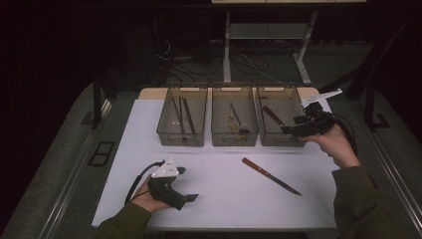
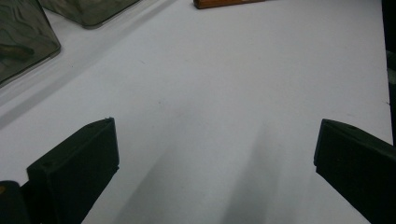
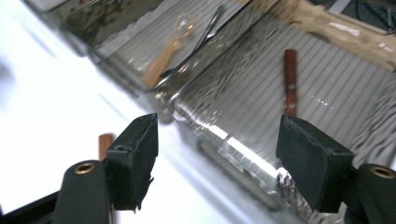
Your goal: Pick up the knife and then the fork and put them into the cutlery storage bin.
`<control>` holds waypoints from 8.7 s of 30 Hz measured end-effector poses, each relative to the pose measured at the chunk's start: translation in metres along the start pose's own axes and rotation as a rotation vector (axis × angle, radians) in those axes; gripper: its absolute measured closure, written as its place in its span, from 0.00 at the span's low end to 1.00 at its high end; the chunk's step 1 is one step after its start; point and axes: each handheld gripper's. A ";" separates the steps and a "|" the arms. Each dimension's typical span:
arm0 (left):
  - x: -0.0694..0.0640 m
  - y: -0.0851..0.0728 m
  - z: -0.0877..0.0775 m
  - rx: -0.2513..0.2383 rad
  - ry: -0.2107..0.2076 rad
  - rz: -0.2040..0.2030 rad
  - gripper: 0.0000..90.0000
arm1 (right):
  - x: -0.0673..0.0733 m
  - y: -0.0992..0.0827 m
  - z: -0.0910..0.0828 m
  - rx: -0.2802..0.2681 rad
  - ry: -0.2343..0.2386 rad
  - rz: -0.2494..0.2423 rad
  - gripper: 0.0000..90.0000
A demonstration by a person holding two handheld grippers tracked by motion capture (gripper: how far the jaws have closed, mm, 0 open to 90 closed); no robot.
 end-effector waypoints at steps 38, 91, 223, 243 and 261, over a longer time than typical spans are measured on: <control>-0.001 0.000 0.001 0.006 0.000 0.005 0.00 | 0.071 -0.030 0.067 0.358 0.047 -0.175 0.55; -0.001 0.000 0.003 0.019 -0.008 0.010 0.00 | 0.093 -0.013 0.097 0.578 0.016 -0.325 0.86; 0.001 0.001 0.001 0.007 -0.011 0.012 0.00 | -0.046 0.014 0.042 -0.080 -0.048 0.129 0.40; 0.003 0.001 -0.002 0.021 -0.012 0.025 0.00 | 0.022 -0.046 0.018 -0.240 -0.046 0.010 0.16; 0.003 0.001 -0.003 0.019 -0.005 0.023 0.00 | 0.055 -0.109 0.035 -0.250 -0.008 -0.016 0.14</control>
Point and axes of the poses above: each handheld gripper's, and its own axes: z roughly forward along the jaws, y roughly out of its top, x roughly to its left, and after that the axes turned 11 degrees about x, right-handed
